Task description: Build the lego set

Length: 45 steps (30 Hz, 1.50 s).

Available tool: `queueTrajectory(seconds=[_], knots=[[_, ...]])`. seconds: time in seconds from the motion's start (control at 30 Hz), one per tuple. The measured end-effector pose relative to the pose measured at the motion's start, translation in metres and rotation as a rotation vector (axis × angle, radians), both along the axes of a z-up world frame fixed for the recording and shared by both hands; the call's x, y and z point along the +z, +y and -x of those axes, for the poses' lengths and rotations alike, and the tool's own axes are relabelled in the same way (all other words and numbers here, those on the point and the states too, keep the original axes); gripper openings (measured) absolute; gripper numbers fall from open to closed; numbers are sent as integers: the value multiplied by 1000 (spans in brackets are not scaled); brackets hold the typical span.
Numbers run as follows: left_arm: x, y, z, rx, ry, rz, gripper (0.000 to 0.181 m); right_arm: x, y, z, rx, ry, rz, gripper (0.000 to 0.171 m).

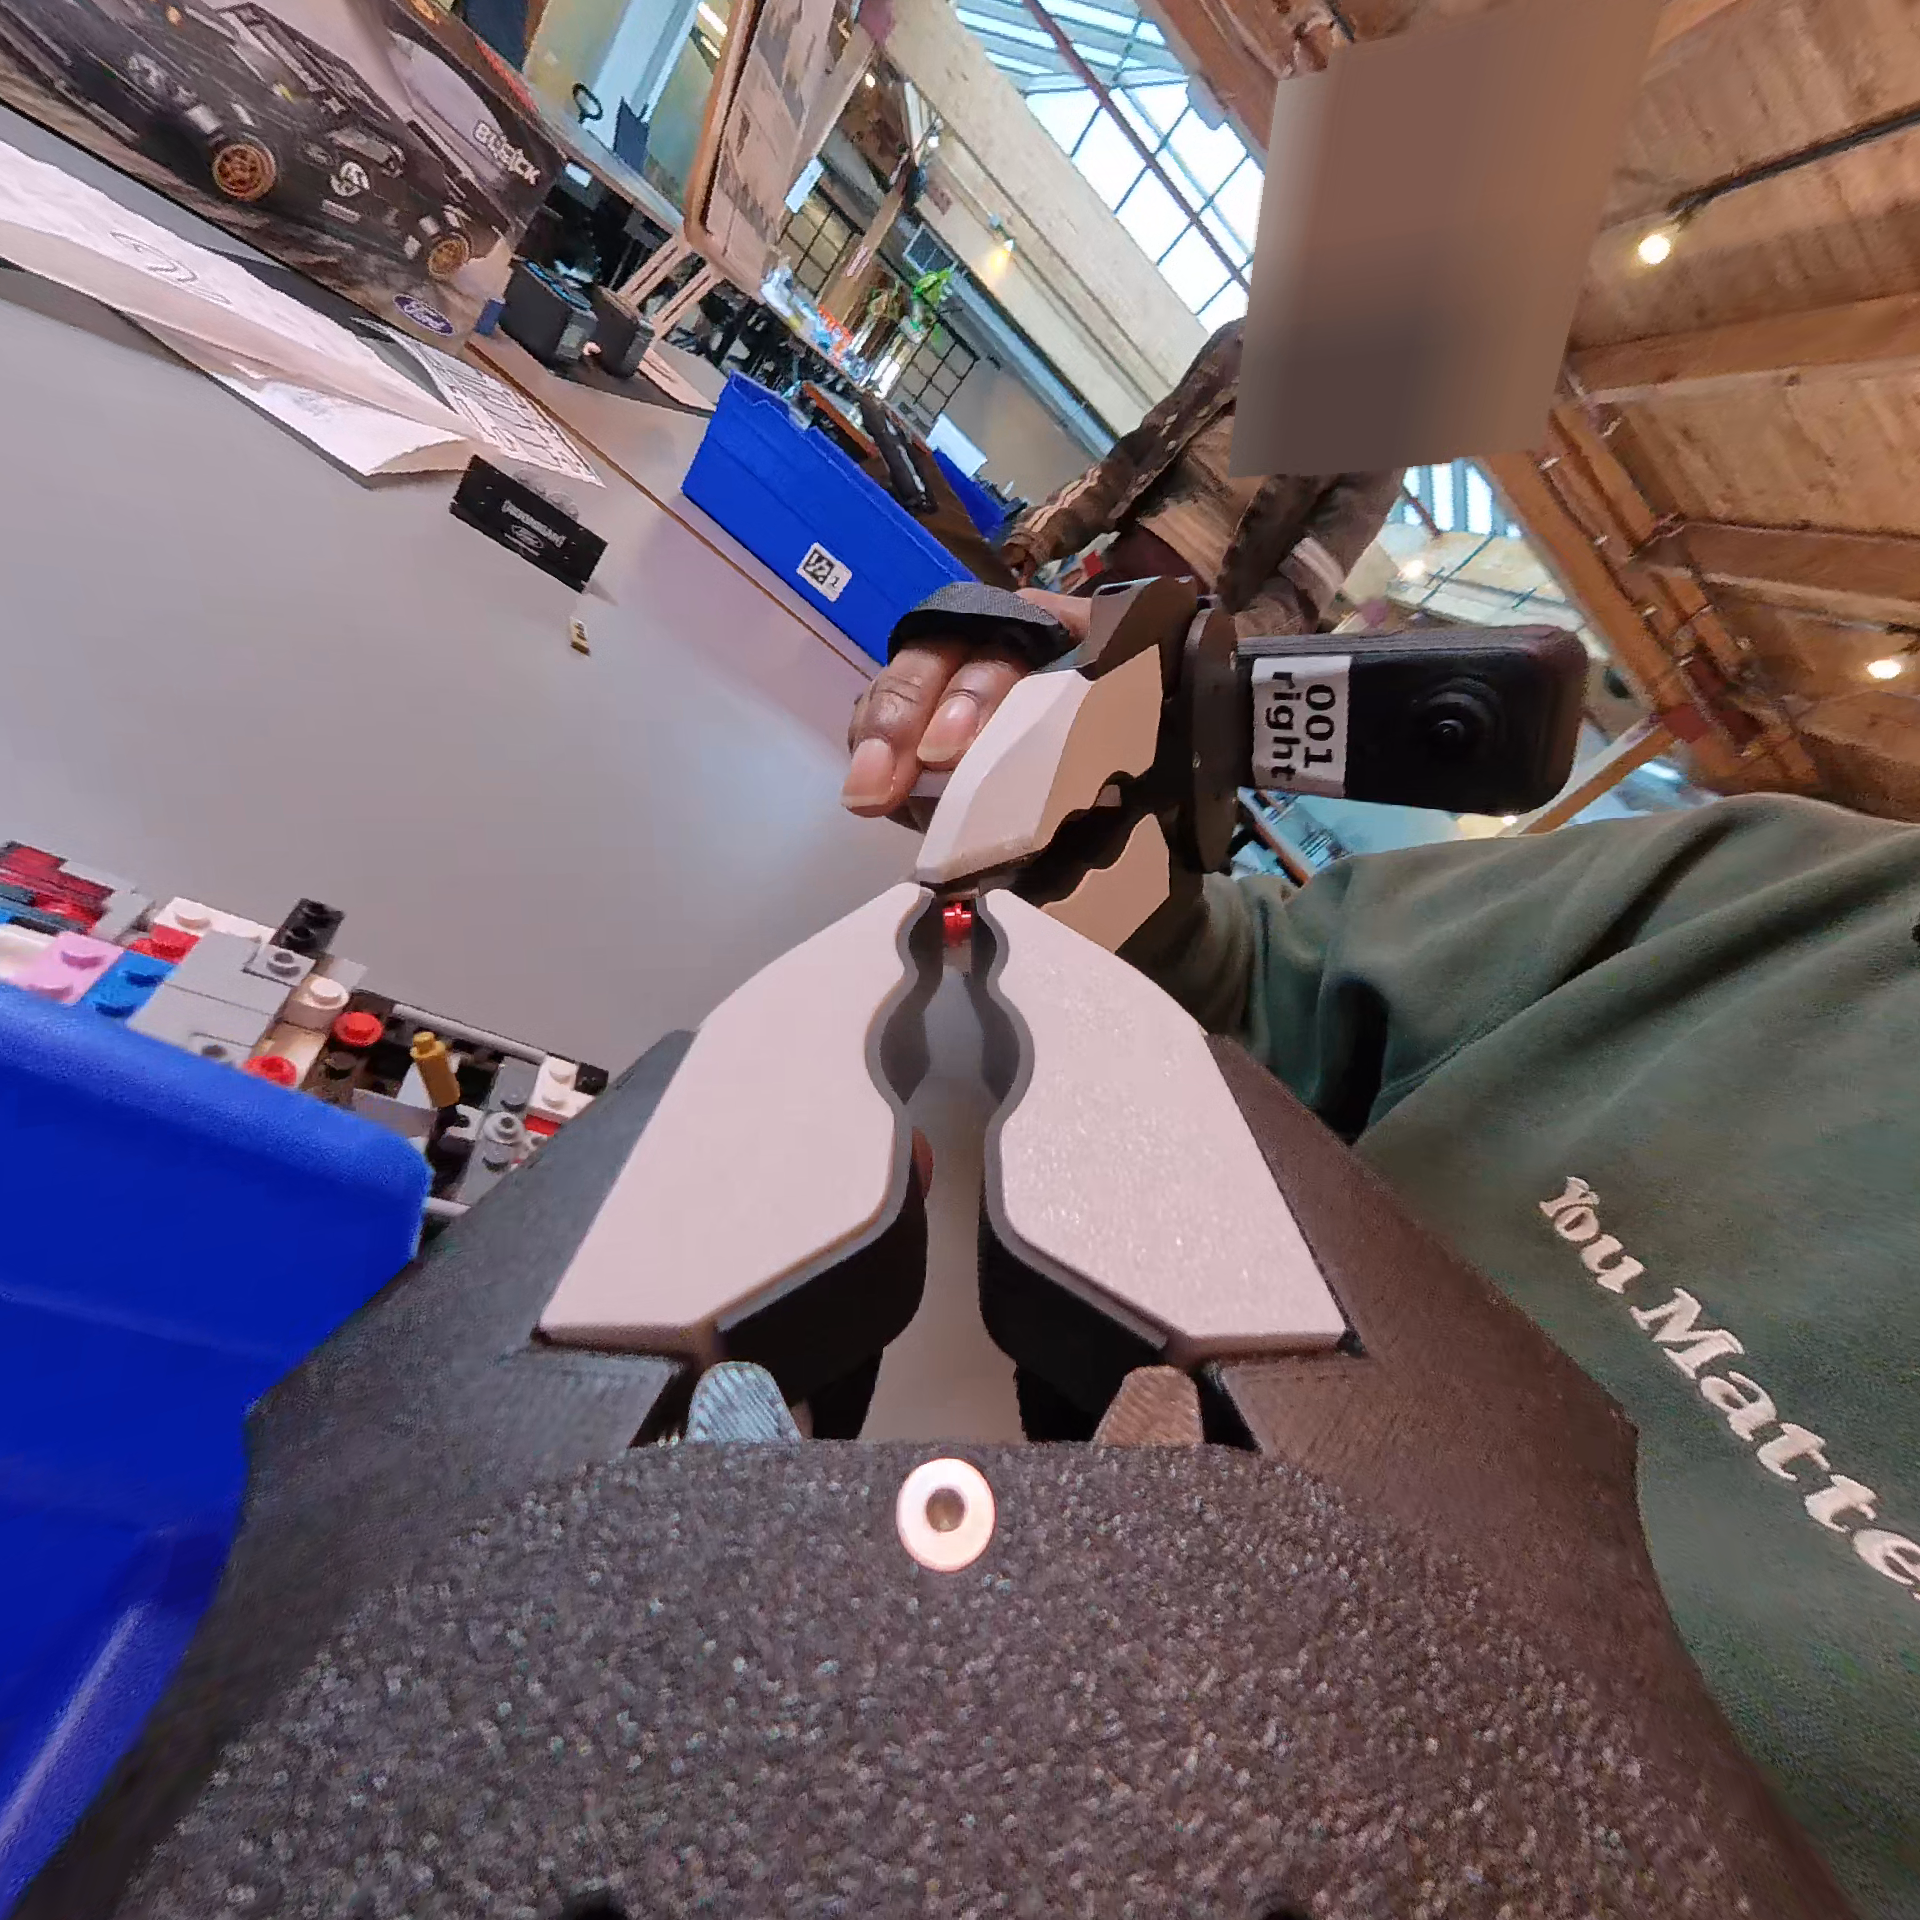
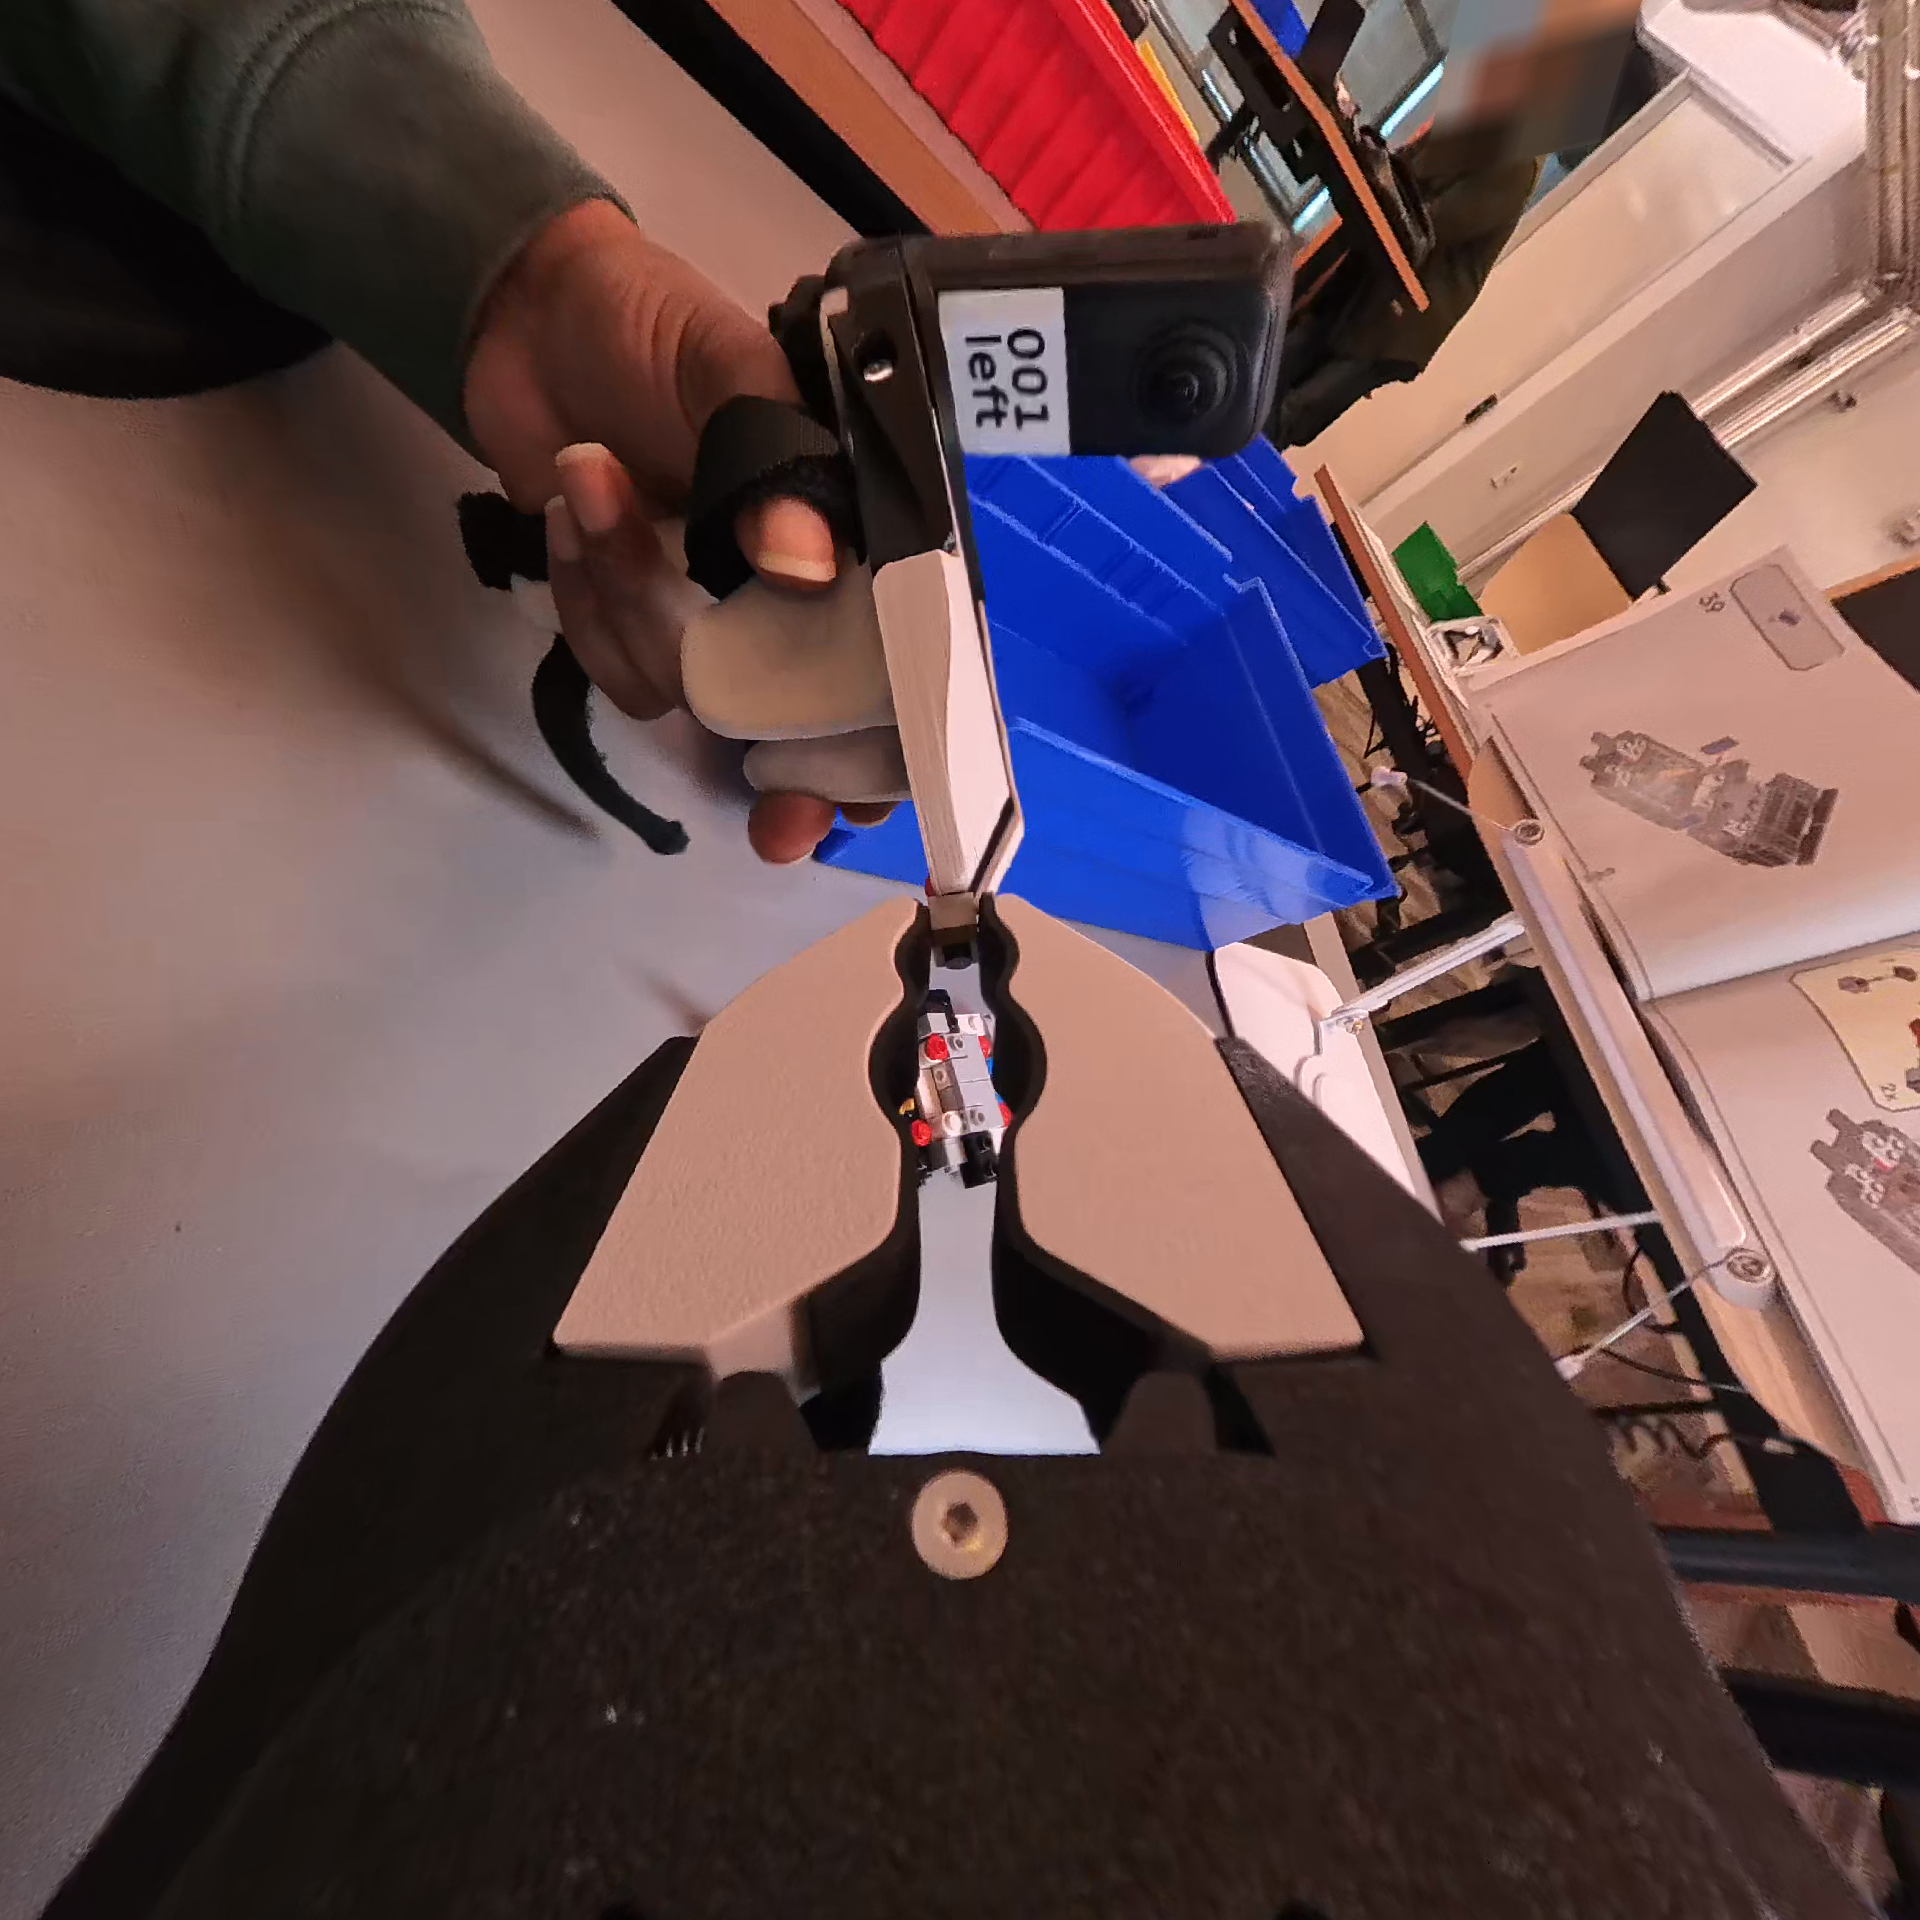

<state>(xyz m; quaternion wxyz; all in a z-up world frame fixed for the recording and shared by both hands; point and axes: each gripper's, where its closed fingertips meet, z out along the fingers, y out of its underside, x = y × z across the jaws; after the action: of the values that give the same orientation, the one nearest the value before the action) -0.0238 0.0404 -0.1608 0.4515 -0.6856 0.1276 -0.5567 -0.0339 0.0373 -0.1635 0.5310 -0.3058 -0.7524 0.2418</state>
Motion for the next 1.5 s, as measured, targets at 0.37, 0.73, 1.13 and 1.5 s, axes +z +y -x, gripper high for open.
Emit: queueTrajectory(seconds=[0.37,0.73,1.13,1.5], knots=[[18,31,156,651,831,-171,6,10,45,-8,-118,8,272,8],[-14,42,170,717,937,-164,50,-3,41,-2,-101,20,383,8],[-35,21,116,368,917,-222,41,-13,42,1,-116,-10,374,9],[-28,2,81,192,816,-299,49,-19,45,2,-140,-31,369,9]])
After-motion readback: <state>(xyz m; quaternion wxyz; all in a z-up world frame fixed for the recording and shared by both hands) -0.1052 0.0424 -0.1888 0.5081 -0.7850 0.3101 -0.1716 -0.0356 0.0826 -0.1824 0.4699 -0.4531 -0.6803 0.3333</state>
